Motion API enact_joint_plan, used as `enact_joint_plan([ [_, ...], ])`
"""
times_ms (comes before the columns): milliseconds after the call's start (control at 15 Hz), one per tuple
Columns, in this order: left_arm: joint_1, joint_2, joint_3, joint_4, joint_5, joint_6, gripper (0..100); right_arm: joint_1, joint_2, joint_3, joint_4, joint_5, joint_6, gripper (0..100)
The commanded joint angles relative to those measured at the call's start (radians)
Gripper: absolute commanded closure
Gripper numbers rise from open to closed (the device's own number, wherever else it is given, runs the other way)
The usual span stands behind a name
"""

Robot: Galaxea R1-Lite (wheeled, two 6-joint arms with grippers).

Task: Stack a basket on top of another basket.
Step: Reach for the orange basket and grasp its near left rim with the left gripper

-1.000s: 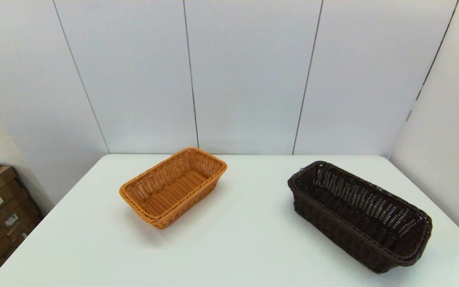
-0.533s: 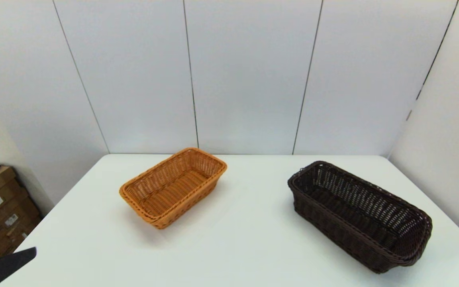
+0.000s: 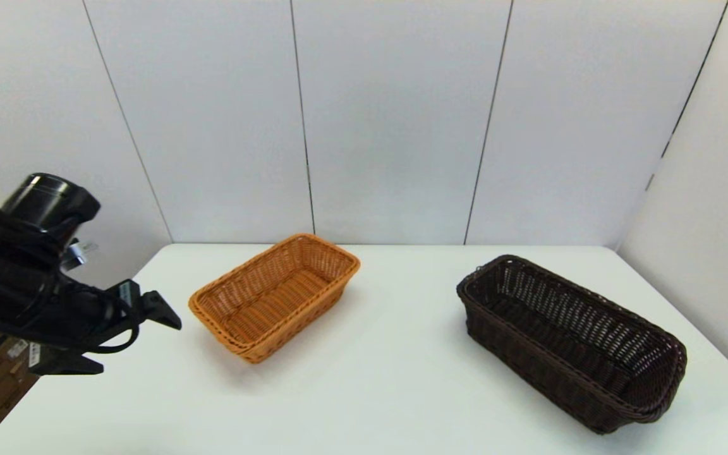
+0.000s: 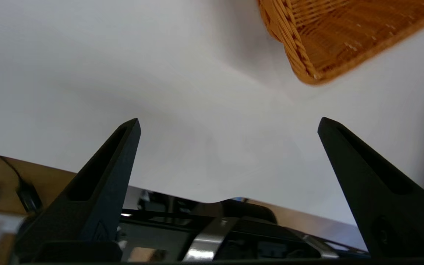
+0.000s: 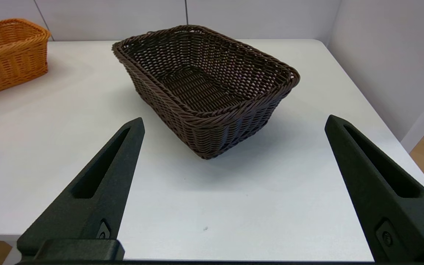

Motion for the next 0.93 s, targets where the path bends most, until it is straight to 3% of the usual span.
enact_joint_plan([
  [67, -0.087, 0.273, -0.151, 0.015, 0.000, -0.171, 0, 0.000, 0.000, 0.000, 0.000, 0.000, 0.000, 0],
  [467, -0.106, 0.500, -0.391, 0.052, 0.000, -0.304, 0, 0.000, 0.000, 0.000, 0.000, 0.000, 0.000, 0],
  [933, -0.072, 0.627, -0.477, 0.096, 0.003, -0.313, 0, 0.000, 0.000, 0.000, 0.000, 0.000, 0.000, 0],
])
